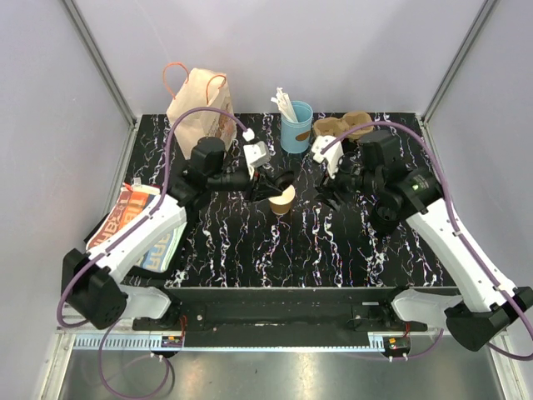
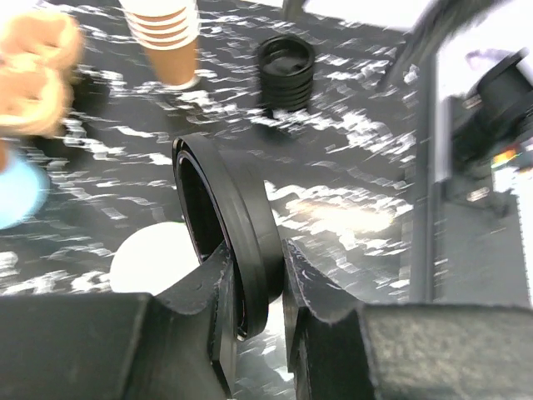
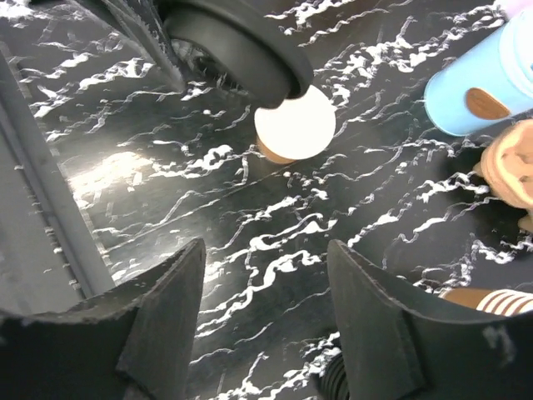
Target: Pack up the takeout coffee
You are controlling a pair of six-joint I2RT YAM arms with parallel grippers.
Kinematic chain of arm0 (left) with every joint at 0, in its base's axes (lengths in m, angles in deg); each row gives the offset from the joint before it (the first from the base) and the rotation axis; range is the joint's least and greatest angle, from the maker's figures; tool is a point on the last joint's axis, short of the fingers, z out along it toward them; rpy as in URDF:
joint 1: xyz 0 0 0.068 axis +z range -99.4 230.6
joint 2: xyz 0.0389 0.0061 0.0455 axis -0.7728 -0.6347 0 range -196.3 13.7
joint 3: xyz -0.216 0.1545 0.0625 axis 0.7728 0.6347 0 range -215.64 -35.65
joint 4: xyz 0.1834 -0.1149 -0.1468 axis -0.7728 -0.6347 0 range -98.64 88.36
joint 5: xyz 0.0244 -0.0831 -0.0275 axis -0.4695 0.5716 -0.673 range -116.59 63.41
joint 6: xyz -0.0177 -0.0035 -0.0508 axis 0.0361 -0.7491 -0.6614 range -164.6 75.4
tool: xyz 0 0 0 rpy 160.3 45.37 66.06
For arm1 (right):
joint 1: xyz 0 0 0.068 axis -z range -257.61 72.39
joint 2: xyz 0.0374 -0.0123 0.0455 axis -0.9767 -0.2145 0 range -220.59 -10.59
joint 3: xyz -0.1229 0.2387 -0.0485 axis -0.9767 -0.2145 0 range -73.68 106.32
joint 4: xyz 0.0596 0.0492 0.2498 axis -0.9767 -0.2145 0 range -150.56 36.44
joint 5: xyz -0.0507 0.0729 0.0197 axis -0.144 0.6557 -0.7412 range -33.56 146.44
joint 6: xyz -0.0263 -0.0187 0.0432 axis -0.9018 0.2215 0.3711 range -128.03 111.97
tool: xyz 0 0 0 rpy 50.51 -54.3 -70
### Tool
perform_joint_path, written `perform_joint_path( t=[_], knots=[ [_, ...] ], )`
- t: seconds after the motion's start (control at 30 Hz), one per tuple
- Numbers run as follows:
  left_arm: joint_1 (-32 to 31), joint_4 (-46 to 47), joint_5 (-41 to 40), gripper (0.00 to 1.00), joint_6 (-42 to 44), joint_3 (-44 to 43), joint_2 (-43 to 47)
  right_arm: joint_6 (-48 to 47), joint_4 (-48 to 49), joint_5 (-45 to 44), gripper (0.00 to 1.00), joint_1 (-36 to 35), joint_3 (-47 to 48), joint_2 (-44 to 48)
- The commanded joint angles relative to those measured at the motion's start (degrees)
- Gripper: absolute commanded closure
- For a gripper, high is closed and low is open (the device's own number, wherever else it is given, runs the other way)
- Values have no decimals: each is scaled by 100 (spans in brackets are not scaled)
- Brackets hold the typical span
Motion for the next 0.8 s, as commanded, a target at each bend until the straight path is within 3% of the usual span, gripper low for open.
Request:
perform_joint_path(
  t=[0.0,0.1,0.4,0.77],
  knots=[
    [110,208,1187,83,-1431,-639,-556,139,1288,-714,38,-269,-245,192],
    [198,312,1786,82,-2064,-834,-952,157,1560,-1065,42,-445,-254,121],
    [383,1076,2464,82,-3471,-1036,-1586,95,1754,-1294,50,-691,-236,-63],
    [418,1463,2641,83,-4001,-1054,-1736,-46,1692,-1083,56,-815,-509,-64]
  ],
)
